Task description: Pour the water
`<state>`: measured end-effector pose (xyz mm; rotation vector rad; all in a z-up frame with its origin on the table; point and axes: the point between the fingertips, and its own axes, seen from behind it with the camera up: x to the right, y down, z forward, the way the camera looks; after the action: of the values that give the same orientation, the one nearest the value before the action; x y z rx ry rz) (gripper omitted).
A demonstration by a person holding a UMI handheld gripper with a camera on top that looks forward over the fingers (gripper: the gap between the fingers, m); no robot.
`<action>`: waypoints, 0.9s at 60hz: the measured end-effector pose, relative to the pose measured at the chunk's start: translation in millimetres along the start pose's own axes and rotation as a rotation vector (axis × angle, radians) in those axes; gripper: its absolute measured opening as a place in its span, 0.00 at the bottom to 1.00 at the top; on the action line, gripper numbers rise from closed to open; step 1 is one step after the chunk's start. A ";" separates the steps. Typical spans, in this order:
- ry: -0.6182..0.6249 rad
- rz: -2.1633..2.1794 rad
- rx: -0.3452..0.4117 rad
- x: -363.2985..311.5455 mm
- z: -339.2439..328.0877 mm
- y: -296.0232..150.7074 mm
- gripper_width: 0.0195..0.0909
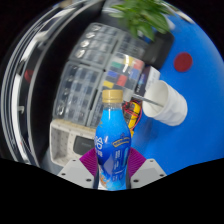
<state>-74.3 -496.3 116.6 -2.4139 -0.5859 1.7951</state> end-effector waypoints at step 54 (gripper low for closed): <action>-0.052 -0.379 -0.040 -60.0 -26.3 -119.1 0.24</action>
<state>-94.7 -402.6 213.0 -2.1010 -1.0136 1.6985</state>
